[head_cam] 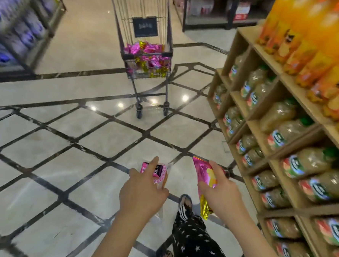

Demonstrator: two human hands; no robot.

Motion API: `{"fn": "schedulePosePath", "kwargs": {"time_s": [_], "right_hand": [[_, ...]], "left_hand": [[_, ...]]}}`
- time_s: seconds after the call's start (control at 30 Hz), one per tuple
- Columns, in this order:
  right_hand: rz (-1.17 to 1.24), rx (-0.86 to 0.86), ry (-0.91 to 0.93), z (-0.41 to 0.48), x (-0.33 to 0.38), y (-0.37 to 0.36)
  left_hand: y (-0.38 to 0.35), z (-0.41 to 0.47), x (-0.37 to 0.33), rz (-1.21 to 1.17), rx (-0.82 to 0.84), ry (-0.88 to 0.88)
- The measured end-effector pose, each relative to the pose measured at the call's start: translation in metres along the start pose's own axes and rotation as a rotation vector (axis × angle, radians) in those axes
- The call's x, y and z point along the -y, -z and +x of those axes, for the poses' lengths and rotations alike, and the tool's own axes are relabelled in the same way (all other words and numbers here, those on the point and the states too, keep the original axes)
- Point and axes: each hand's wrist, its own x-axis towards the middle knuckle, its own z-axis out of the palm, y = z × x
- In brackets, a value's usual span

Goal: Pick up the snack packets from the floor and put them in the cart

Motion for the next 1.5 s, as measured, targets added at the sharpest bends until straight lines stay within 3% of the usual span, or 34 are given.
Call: {"fn": "schedulePosePath", "kwargs": {"time_s": [0.6,0.87,1.2,1.5], "right_hand": [[-0.221,0.138,0.261,0.303,0.179,0.029],[-0.167,0.157,0.251,0.406,0.251,-0.001],[-0.104,0.123,0.215,0.540,0.392,-0.046],[-0.113,0.132,0.134,0.610,0.458,-0.065]], "left_hand": [[0.109,0.283,-0.089,-0.071,-0.102,0.182],[0.150,0.401,-0.068,-0.111,-0.030,0.200],[0.263,0.598,-0.031,-0.108,-0.056,0.111],[0.318,0.699,-0.017,-0.105,-0.021,0.066]]}}
